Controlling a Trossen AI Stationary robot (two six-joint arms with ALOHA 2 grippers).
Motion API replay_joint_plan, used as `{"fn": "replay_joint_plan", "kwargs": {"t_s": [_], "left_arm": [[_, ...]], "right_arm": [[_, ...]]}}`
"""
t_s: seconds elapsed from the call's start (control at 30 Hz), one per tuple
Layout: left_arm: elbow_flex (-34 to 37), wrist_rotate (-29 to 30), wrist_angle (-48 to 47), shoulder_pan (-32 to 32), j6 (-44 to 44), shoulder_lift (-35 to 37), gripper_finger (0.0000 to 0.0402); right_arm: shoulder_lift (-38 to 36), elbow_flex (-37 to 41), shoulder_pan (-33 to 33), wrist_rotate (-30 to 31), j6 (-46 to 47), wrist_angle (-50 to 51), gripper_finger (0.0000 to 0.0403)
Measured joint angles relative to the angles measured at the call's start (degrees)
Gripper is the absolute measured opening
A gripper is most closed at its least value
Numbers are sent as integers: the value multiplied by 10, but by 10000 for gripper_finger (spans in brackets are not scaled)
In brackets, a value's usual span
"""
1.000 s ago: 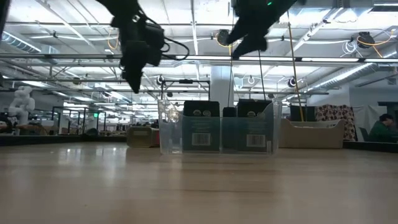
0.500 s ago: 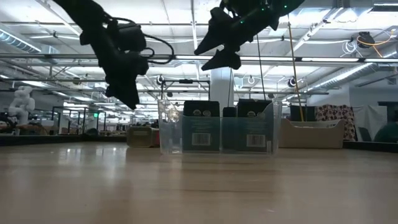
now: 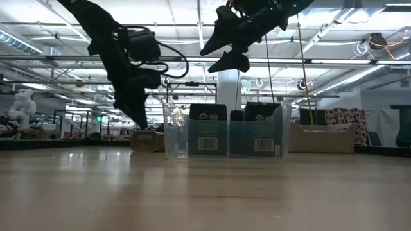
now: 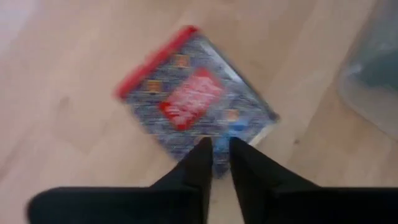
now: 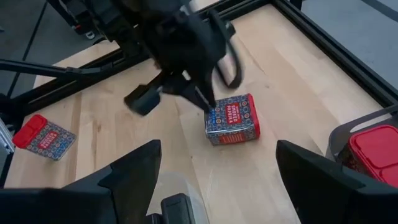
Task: Sort spices by type
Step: Put the red seasoning can into the black bin
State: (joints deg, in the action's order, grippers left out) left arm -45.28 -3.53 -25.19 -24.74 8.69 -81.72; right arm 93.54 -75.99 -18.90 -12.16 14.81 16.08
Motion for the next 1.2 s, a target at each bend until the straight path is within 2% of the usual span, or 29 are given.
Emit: {"fn": "replay_joint_plan", "kwargs": {"t_s": [0.1, 0.17, 0.37, 0.5, 0.73, 1.2], "left_arm": [[0, 6, 21, 18, 0, -7, 21], [0, 25, 33, 27, 5, -7, 7], [0, 60, 38, 31, 16, -7, 7], [3, 55, 43, 32, 29, -7, 4], [49, 42, 95, 32, 74, -6, 4], [55, 36, 123, 34, 75, 21, 4]], "right_arm": [[0, 0, 2, 0, 1, 1, 302], [0, 0, 2, 0, 2, 1, 302], [0, 0, 7, 0, 4, 5, 302], [0, 0, 6, 0, 1, 13, 302], [0, 0, 6, 0, -5, 22, 302], [0, 0, 6, 0, -7, 26, 302]]}}
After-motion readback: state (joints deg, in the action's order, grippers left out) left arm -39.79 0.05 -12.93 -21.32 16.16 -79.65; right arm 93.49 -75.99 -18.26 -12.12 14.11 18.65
